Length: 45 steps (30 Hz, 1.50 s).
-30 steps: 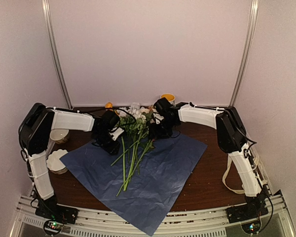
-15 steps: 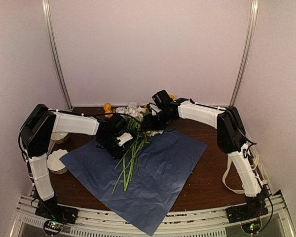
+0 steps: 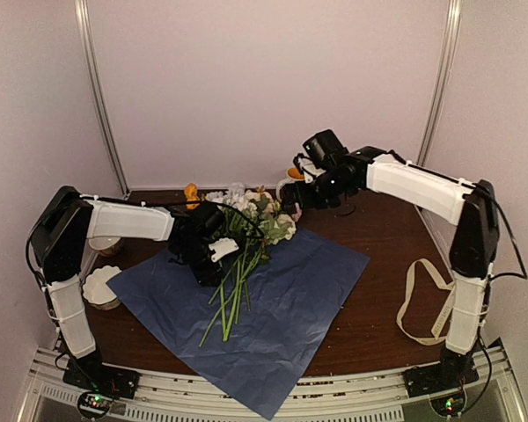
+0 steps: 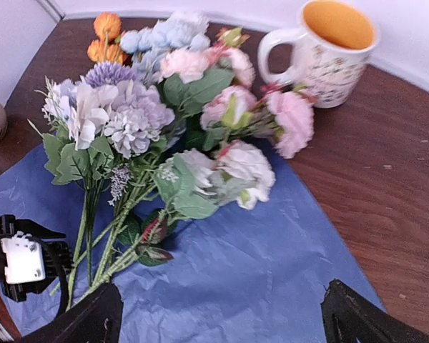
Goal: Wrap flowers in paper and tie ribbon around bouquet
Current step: Adjust the fake flower on the flattened wrapping paper, then pick up the right corner of the flattened wrapping paper from the center of the board.
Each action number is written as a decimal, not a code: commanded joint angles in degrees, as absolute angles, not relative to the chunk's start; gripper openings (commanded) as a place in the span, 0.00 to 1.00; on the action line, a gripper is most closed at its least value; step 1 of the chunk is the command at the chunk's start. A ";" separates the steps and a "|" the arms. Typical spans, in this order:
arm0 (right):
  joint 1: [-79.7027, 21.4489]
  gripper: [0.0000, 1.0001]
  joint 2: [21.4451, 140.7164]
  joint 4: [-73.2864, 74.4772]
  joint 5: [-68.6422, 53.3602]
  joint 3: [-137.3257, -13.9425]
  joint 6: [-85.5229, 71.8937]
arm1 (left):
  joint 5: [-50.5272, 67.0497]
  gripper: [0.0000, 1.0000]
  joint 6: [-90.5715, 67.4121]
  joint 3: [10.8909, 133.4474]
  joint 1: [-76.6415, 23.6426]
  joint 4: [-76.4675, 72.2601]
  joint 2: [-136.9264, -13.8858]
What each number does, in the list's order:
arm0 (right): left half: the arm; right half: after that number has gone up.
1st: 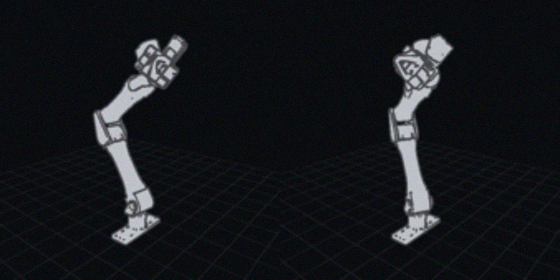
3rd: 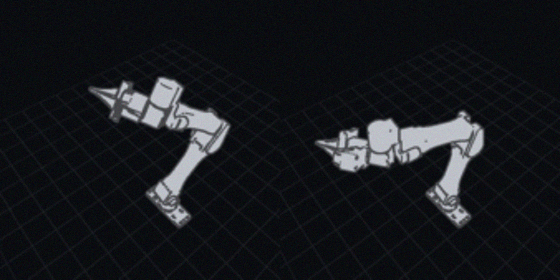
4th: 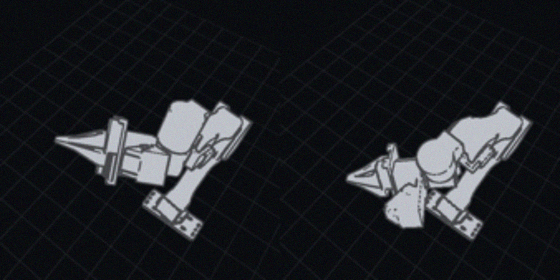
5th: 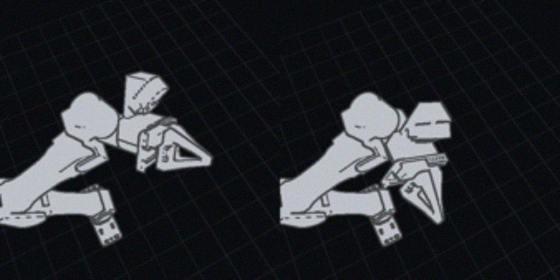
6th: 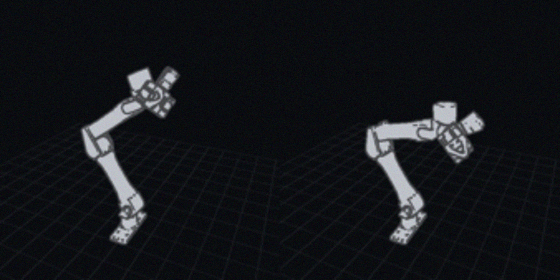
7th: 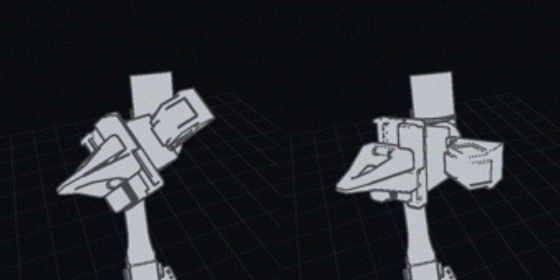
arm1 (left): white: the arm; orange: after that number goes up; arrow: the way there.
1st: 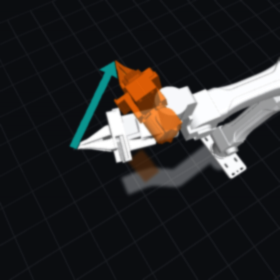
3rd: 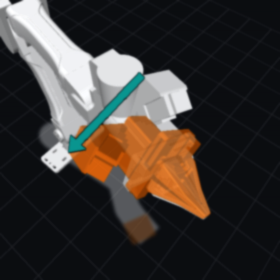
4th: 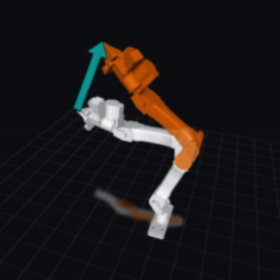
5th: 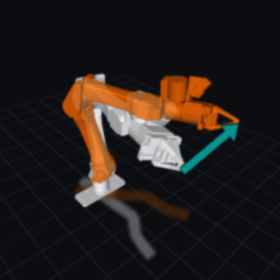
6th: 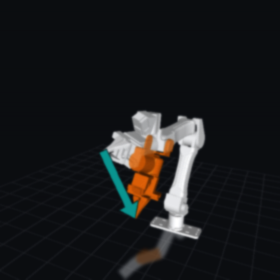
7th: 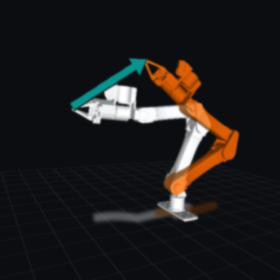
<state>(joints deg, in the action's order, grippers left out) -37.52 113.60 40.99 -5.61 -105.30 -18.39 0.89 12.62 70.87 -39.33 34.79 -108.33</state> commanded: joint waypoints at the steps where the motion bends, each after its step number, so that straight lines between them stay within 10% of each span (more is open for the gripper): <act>1: -37.88 1.00 101.85 47.39 19.11 -97.72 -14.89 | 3.17 0.47 15.37 72.39 -39.64 35.13 -108.92; 10: -41.48 1.00 89.01 63.56 60.15 -84.62 -22.09 | 0.52 0.47 15.89 71.10 -41.31 34.00 -108.19; 26: -42.63 1.00 48.96 14.49 29.62 -44.02 -15.57 | -4.52 0.49 11.91 72.28 -47.90 34.05 -106.31; 38: -50.20 0.85 63.25 38.49 3.96 -49.21 -36.05 | -14.42 0.68 0.61 70.83 -47.98 37.58 -88.62; 45: -55.75 0.63 69.05 16.14 -16.02 -35.91 -51.27 | -16.60 0.61 0.22 54.29 -60.18 29.83 -68.81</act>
